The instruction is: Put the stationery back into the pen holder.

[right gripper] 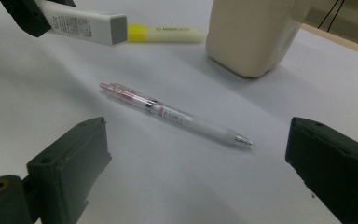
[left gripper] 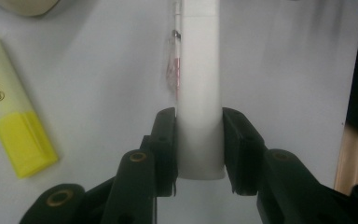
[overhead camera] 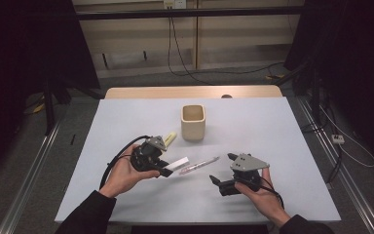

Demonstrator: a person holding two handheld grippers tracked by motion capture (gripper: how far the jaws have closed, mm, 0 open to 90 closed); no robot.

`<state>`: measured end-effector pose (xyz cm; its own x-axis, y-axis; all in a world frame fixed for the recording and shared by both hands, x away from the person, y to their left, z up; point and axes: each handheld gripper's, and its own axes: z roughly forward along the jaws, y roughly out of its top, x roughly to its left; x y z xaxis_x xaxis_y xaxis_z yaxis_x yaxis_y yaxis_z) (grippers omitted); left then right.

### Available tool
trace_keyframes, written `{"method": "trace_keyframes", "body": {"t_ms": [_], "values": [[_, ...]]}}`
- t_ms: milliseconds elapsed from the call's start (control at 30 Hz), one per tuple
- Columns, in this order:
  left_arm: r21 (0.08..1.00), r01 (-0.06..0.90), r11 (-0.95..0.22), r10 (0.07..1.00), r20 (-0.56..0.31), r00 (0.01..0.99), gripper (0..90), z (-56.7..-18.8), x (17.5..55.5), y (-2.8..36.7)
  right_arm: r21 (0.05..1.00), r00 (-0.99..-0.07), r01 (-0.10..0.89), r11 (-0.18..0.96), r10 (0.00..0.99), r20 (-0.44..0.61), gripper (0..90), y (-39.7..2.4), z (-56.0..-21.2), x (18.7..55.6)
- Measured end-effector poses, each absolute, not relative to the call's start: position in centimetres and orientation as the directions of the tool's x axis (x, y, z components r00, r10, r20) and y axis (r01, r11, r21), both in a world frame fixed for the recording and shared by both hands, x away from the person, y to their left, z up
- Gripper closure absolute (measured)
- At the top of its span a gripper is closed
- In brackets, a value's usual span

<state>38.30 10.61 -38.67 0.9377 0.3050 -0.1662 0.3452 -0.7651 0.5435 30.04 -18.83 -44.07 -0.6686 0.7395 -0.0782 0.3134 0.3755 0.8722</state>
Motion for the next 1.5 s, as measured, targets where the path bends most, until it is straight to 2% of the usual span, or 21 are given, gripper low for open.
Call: {"method": "trace_keyframes", "body": {"t_ms": [500,700,867,1033,1233,1500], "values": [[0.515,0.27,-0.813,0.212,-0.169,0.963,67.5,-38.2,39.7,5.6,0.843,-0.707,0.235,0.483,0.681,-0.193,5.5,-17.1,-43.6,30.8],[0.52,0.268,-0.811,0.205,-0.178,0.963,67.5,-38.1,40.0,4.8,0.809,-0.698,0.165,0.565,0.646,-0.309,7.2,-16.5,-43.5,30.8],[0.509,0.26,-0.82,0.193,-0.182,0.964,67.5,-38.2,40.1,4.3,0.731,-0.663,0.069,0.679,0.578,-0.475,11.4,-15.8,-43.8,30.7],[0.487,0.253,-0.836,0.183,-0.187,0.965,67.5,-38.5,40.3,4.2,0.678,-0.633,0.009,0.735,0.53,-0.565,15.1,-15.4,-43.7,30.4],[0.478,0.254,-0.841,0.184,-0.189,0.965,67.6,-38.5,40.6,3.7,0.569,-0.579,-0.048,0.821,0.441,-0.686,22.3,-14.8,-43.9,30.3],[0.471,0.254,-0.845,0.178,-0.2,0.964,67.5,-38.4,40.7,3.0,0.452,-0.51,-0.128,0.883,0.333,-0.793,35.9,-14.2,-44.3,29.5]]}}
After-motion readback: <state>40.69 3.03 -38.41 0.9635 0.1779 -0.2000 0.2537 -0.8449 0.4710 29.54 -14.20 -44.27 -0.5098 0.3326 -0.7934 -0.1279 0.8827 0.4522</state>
